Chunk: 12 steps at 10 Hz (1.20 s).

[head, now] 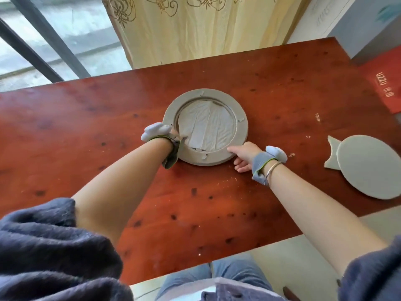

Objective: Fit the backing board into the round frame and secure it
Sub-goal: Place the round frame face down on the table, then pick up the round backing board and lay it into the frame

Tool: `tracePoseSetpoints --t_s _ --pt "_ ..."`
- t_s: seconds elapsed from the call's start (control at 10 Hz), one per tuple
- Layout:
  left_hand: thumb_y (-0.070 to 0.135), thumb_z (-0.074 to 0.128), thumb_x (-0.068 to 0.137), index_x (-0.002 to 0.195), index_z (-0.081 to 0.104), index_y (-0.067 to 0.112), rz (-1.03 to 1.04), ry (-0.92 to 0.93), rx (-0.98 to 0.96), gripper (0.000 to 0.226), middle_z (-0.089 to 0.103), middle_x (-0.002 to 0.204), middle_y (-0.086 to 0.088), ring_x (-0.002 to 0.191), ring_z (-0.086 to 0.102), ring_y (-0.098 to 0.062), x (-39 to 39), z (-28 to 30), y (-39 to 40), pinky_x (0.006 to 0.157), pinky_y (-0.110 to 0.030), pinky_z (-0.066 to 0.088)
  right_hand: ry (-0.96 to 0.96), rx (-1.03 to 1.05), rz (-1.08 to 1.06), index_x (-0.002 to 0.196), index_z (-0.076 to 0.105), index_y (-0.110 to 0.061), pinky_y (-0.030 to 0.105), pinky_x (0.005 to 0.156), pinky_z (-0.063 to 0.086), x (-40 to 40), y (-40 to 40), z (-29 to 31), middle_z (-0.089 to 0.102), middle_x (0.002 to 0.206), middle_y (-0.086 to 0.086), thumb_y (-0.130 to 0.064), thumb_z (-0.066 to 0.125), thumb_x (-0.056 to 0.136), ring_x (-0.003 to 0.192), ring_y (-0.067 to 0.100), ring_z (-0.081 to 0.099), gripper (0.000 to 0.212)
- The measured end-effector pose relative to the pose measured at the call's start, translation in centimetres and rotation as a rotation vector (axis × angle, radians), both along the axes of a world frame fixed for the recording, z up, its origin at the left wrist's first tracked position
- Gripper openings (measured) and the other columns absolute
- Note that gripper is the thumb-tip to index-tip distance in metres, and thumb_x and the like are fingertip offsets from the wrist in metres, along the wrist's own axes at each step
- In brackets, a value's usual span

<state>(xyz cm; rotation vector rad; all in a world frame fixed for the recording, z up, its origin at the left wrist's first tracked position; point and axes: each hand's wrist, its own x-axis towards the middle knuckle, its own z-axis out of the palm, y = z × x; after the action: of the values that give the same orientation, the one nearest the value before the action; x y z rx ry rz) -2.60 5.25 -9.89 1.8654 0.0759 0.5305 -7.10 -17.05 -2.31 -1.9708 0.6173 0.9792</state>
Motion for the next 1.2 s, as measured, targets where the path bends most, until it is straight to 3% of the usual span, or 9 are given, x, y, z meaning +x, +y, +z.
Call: tracePoseSetpoints --t_s 0.1,0.2,0.4,0.5,0.6,0.8,1.0,1.1,1.2 --pt "0.022 0.060 0.086 0.091 0.053 0.018 -0.212 0.993 0.547 0.010 0.049 0.086 -0.009 0.081 0.054 -0.025 0.9 5.5 -1.9 0.087 -0.032 0.054 -0.018 -0.071 0.105 0.116 0.050 0.000 0.024 0.046 0.046 0.3 -2.2 0.6 0.052 0.066 0.007 -0.027 0.047 0.093 0.054 0.017 0.051 0.035" --pt "0.016 0.060 0.084 0.074 0.059 0.007 -0.333 1.080 0.983 0.014 0.053 0.071 -0.003 0.068 0.054 -0.020 0.3 12.5 -7.2 0.066 -0.027 0.051 -0.102 -0.081 0.035 0.088 0.054 -0.007 0.025 0.059 0.046 0.8 -6.3 1.6 0.054 0.070 0.005 -0.021 0.045 0.092 0.062 0.015 0.051 0.016" --pt "0.020 0.054 0.088 0.074 0.055 0.015 -0.538 0.853 1.045 0.015 0.051 0.076 -0.001 0.076 0.051 -0.022 0.2 12.9 -18.2 0.063 -0.024 0.040 -0.302 -0.382 -0.037 0.069 0.057 -0.011 0.031 0.073 0.042 1.1 -18.0 4.4 0.062 0.092 0.017 -0.018 0.051 0.088 0.087 0.031 0.057 0.022" --pt "0.020 0.049 0.092 0.056 0.042 0.013 -0.571 0.818 1.064 0.037 0.041 0.061 0.002 0.058 0.045 -0.014 0.2 12.4 -24.8 0.040 -0.013 0.032 -0.235 -0.563 -0.006 0.094 0.057 -0.009 0.032 0.078 0.040 0.9 -24.5 5.3 0.057 0.101 0.019 -0.022 0.049 0.091 0.094 0.033 0.053 0.016" --pt "0.032 0.053 0.090 0.089 0.058 0.013 -0.675 0.777 1.040 0.020 0.056 0.085 -0.006 0.078 0.058 -0.025 -0.1 12.5 -30.2 0.058 -0.024 0.041 -0.185 -0.647 -0.113 0.123 0.051 -0.002 0.037 0.095 0.042 0.3 -30.0 4.7 0.054 0.127 0.021 -0.029 0.058 0.088 0.115 0.037 0.051 0.045" --pt "0.041 0.059 0.086 0.125 0.048 0.006 -0.822 0.804 1.089 0.054 0.057 0.127 -0.013 0.113 0.058 -0.030 -1.1 11.2 -38.9 0.079 -0.036 0.045 -0.105 -0.592 -0.308 0.134 0.035 -0.003 0.044 0.106 0.037 -1.8 -36.0 2.2 0.038 0.139 0.022 -0.035 0.070 0.078 0.126 0.040 0.040 0.073" --pt "0.036 0.074 0.074 0.135 0.032 0.011 -0.903 0.834 1.142 0.078 0.039 0.130 -0.015 0.118 0.049 -0.037 -2.0 8.8 -40.7 0.094 -0.045 0.046 -0.215 -0.438 -0.350 0.136 0.032 -0.006 0.041 0.104 0.036 -1.9 -36.9 1.1 0.037 0.140 0.020 -0.019 0.070 0.079 0.125 0.038 0.041 0.070" --pt "0.036 0.073 0.075 0.136 0.032 0.008 -0.864 0.755 1.171 0.078 0.041 0.128 -0.018 0.114 0.050 -0.036 -2.4 8.5 -39.9 0.089 -0.042 0.046 -0.255 -0.275 -0.387 0.133 0.038 -0.003 0.040 0.100 0.040 -1.7 -37.7 1.0 0.049 0.134 0.019 -0.013 0.068 0.081 0.120 0.035 0.049 0.061" --pt "0.036 0.065 0.079 0.135 0.033 0.013 -0.779 0.610 1.253 0.068 0.041 0.129 -0.013 0.115 0.047 -0.033 -3.3 8.4 -39.2 0.088 -0.043 0.047 -0.318 0.008 -0.517 0.104 0.057 -0.004 0.038 0.075 0.051 -1.4 -38.1 1.4 0.062 0.110 0.020 -0.005 0.061 0.086 0.089 0.030 0.060 0.018"
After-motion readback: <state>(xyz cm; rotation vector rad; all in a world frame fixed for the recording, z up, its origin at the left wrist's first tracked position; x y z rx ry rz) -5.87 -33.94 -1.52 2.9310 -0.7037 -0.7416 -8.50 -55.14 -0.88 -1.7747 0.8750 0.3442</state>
